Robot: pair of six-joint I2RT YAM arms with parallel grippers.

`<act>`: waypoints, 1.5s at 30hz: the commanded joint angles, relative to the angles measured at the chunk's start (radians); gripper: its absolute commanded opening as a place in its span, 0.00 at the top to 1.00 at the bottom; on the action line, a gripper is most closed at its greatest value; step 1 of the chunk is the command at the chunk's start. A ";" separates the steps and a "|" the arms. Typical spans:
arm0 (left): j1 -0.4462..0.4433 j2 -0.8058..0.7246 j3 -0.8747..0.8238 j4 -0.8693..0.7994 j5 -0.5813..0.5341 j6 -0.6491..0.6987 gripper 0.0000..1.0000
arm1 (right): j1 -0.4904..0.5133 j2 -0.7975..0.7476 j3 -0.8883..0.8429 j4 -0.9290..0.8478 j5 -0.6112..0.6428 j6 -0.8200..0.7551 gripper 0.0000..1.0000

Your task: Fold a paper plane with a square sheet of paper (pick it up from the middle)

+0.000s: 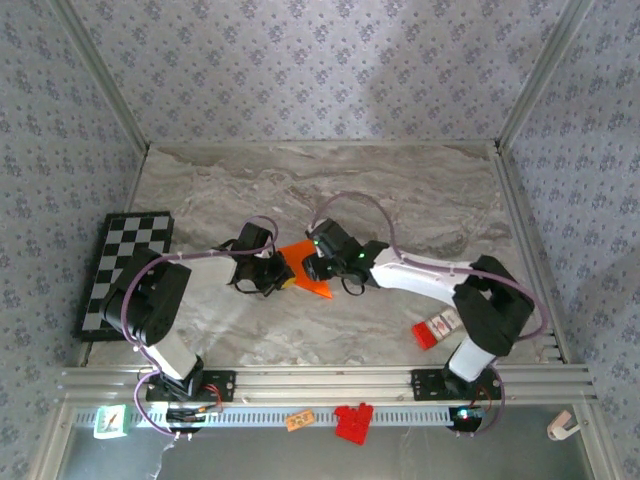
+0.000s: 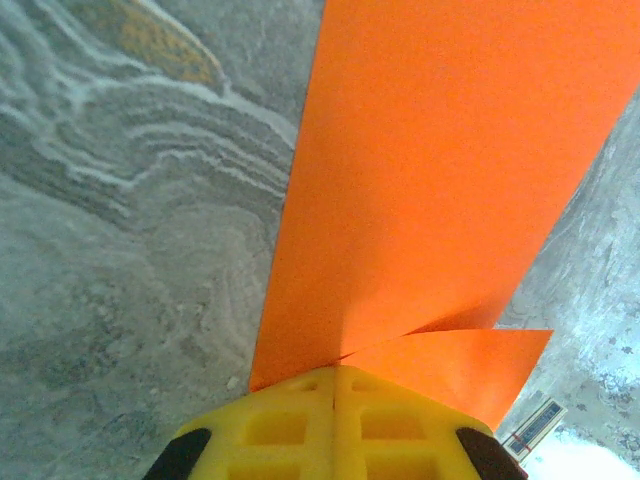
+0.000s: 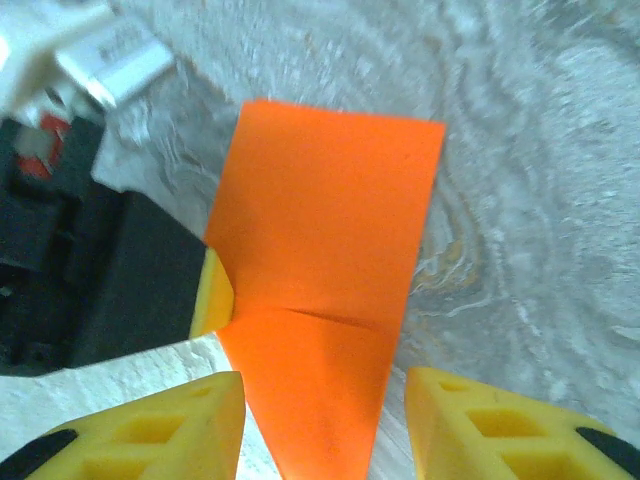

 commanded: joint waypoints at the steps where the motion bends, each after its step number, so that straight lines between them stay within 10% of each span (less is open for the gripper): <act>1: -0.005 0.055 -0.029 -0.123 -0.083 0.014 1.00 | -0.021 -0.041 -0.034 -0.043 -0.106 0.051 0.55; 9: -0.004 0.048 -0.031 -0.130 -0.091 0.015 1.00 | -0.035 0.028 -0.058 0.002 -0.348 0.070 0.74; 45: -0.004 0.056 -0.035 -0.148 -0.114 0.030 1.00 | -0.074 0.179 -0.078 -0.028 -0.466 0.084 0.78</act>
